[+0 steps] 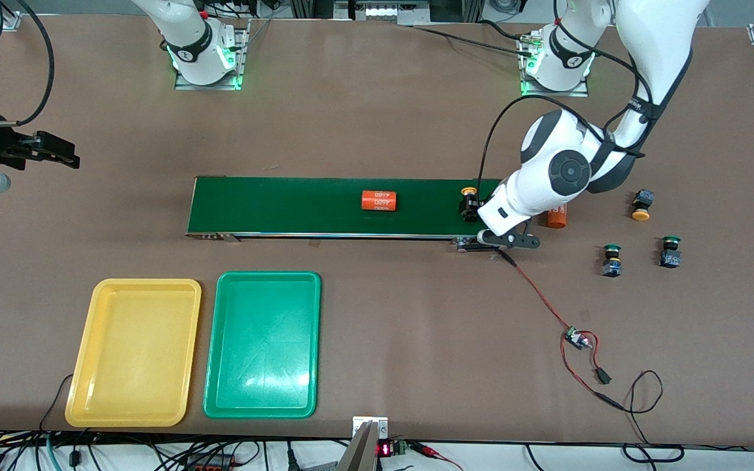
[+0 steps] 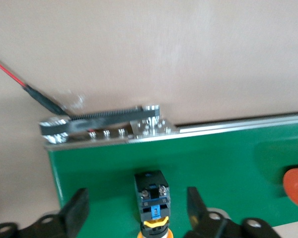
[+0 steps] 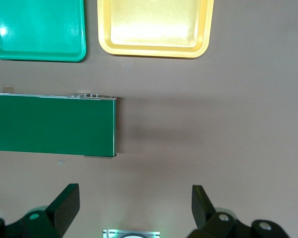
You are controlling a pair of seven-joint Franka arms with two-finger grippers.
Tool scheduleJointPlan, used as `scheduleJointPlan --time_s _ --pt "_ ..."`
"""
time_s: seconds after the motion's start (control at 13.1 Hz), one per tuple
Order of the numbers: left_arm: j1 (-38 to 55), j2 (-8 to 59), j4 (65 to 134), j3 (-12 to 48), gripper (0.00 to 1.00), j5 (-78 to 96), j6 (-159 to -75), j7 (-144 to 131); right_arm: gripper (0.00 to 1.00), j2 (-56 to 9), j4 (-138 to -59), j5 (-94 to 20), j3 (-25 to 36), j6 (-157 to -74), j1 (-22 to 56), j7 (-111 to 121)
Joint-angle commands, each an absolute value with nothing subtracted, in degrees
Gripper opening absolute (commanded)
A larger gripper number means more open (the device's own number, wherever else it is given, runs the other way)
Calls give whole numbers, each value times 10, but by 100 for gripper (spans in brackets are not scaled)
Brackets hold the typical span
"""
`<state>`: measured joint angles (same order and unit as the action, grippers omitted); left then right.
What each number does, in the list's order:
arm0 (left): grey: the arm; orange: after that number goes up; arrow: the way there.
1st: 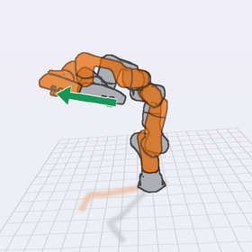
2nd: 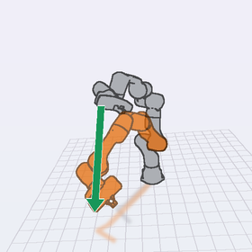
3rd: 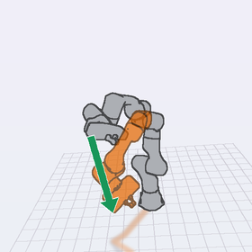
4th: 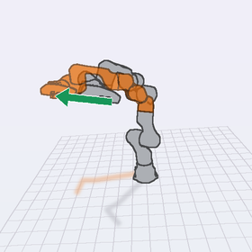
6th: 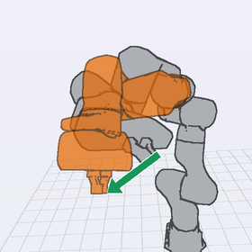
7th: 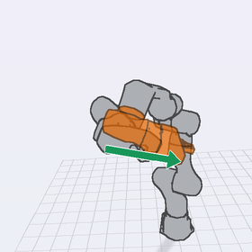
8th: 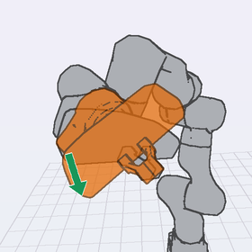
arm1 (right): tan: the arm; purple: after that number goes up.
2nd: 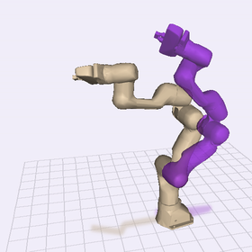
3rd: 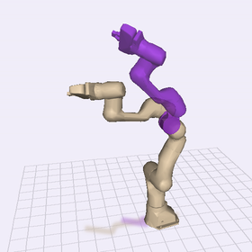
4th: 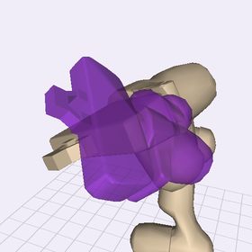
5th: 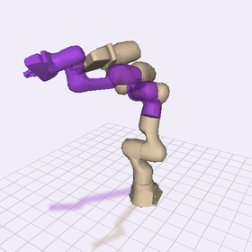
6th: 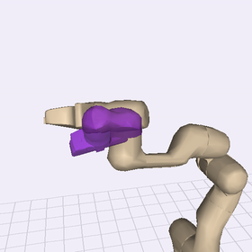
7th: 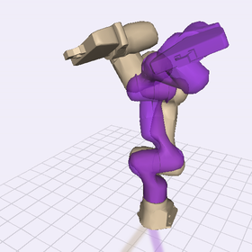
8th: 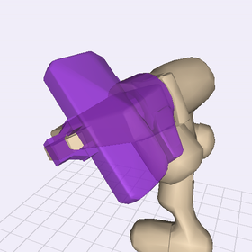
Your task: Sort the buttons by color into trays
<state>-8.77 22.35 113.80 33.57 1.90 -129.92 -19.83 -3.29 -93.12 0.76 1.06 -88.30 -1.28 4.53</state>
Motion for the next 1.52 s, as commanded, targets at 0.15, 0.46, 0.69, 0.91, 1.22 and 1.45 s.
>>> scheduleJointPlan --time_s 0.15,0.46,0.69,0.91,1.22,1.45 --pt "-178 148 1127 330 100 3 -1220 -198 100 -36 -934 2 11 -881 -12 47" --pt "-278 189 1128 287 100 -95 -1223 -183 100 -32 -945 -3 8 -884 -8 46" --pt "-357 204 1130 287 100 -104 -1223 -88 100 2 -998 -36 7 -886 -4 34" --pt "-435 228 1136 287 100 -104 -1222 88 100 41 -1054 -36 5 -908 10 15" --pt "-480 236 1185 286 100 -126 -1220 173 100 90 -1133 -31 4 -956 100 -97" --pt "-486 233 1222 286 100 -143 -1224 183 100 93 -1150 -30 -24 -976 135 -187"
